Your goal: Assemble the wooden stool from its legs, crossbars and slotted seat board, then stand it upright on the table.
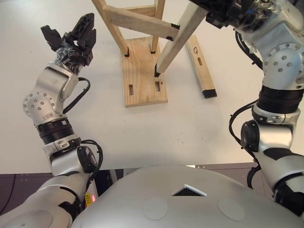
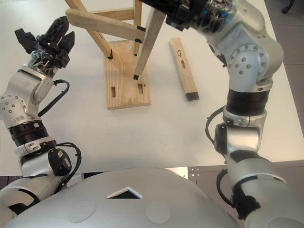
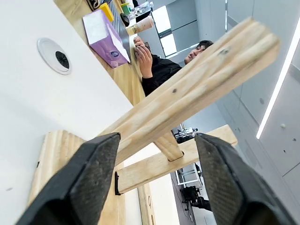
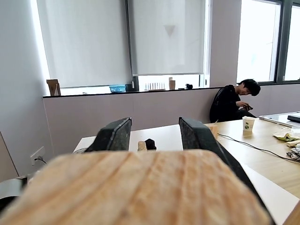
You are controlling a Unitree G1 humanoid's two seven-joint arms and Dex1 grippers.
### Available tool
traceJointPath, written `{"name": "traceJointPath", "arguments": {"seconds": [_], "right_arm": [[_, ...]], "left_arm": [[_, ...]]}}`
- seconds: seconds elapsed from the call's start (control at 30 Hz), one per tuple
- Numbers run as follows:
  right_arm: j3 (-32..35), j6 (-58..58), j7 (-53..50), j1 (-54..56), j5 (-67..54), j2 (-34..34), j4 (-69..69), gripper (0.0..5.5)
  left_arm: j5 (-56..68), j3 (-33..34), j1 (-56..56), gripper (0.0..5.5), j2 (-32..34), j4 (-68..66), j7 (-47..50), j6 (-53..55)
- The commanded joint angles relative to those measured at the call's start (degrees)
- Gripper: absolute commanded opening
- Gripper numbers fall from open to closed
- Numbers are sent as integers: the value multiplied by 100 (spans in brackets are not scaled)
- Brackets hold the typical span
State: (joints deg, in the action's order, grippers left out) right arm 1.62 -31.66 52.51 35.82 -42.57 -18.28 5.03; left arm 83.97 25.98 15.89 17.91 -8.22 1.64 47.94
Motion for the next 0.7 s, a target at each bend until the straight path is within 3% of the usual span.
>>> {"name": "traceJointPath", "arguments": {"seconds": [0.03, 0.43, 0.7], "right_arm": [[-269, 399, 216, -244, 337, 107, -188, 166], [-465, 625, 361, -458, 531, 308, -566, 166], [-640, 680, 722, -555, 727, 91, -755, 166]], "left_arm": [[-297, -111, -85, 290, -43, -265, -28, 183], [-531, -51, 102, 290, -216, -587, -165, 344], [-615, 5, 100, 290, -324, -589, -205, 419]]}}
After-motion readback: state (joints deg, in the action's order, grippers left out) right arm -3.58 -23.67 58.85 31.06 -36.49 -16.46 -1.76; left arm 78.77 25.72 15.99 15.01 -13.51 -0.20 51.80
